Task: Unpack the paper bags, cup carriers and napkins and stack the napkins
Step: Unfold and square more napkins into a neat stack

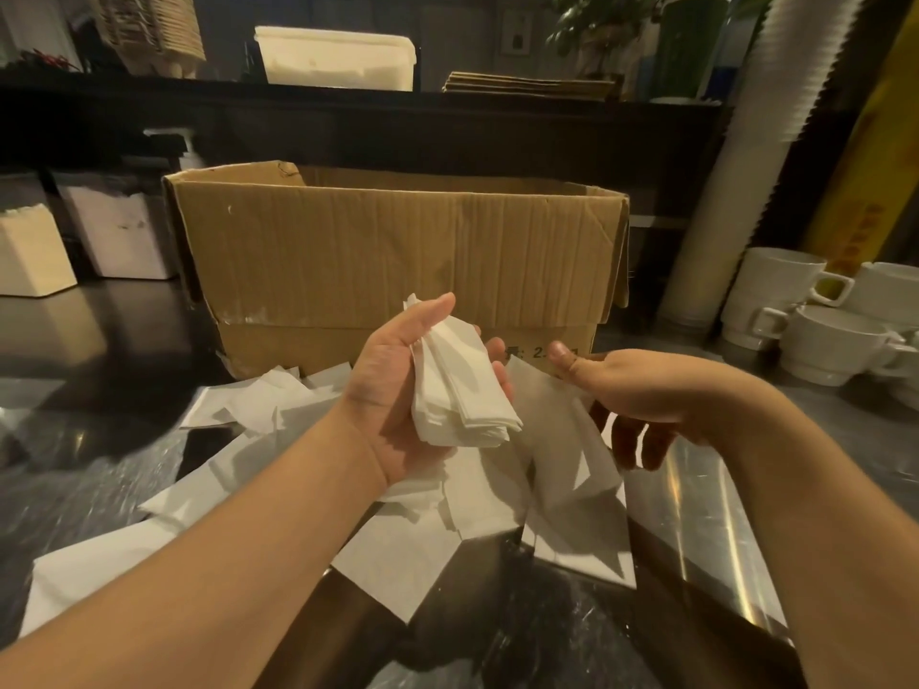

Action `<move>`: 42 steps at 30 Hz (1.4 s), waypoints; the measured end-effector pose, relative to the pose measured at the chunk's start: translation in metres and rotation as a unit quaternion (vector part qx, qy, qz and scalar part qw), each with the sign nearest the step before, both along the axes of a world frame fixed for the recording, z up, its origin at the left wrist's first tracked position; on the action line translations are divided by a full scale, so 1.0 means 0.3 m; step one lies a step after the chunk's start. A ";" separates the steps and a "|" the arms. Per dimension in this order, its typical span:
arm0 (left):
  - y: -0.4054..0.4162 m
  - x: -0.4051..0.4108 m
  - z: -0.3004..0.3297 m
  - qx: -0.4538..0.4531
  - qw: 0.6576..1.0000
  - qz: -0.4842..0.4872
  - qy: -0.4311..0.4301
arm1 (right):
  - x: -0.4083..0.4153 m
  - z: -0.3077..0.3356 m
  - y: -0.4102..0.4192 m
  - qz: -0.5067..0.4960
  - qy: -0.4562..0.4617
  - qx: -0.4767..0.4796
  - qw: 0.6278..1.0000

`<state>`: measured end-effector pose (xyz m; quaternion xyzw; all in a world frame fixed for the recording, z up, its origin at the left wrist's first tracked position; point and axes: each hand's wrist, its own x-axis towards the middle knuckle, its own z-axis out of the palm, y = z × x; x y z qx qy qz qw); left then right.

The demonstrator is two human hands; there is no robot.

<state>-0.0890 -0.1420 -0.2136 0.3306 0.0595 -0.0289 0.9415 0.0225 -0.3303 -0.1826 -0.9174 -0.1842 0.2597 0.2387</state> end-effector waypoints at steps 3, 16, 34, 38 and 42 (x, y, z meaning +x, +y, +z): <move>0.001 0.002 0.000 0.008 1.000 0.009 0.002 | -0.008 0.007 0.002 0.013 0.002 0.016 1.000; 0.001 0.003 0.001 0.026 0.999 0.030 0.006 | -0.004 -0.003 0.034 -0.067 -0.100 0.216 0.969; 0.009 0.015 -0.010 0.028 0.999 0.029 0.008 | 0.023 -0.020 0.013 -0.016 -0.166 0.068 0.984; 0.014 0.013 -0.002 0.073 0.996 0.051 0.006 | -0.026 0.047 -0.027 0.045 0.028 0.318 0.947; 0.028 0.020 -0.015 0.098 0.995 -0.014 -0.005 | -0.070 0.066 -0.046 0.208 0.149 0.421 0.870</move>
